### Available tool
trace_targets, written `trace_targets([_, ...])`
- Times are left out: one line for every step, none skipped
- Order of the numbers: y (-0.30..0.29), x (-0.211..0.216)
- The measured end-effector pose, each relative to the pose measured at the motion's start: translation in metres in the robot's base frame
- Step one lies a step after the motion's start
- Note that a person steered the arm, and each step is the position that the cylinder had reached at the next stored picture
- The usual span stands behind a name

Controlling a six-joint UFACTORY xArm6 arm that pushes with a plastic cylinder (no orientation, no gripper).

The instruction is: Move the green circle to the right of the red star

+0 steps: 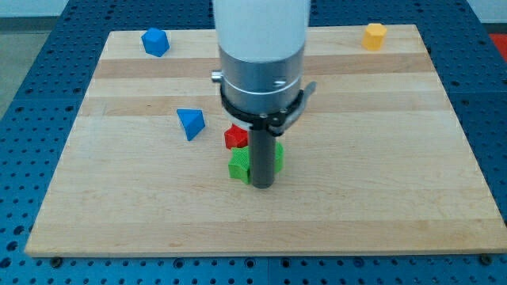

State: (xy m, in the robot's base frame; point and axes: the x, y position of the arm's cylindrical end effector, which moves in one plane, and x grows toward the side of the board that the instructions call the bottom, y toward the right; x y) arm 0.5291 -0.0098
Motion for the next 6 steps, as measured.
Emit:
trace_targets([-0.001, -0.007])
trace_targets([0.006, -0.010])
trace_targets([0.020, -0.011])
trace_targets([0.035, -0.019])
trace_targets([0.045, -0.035])
trace_targets([0.064, -0.043])
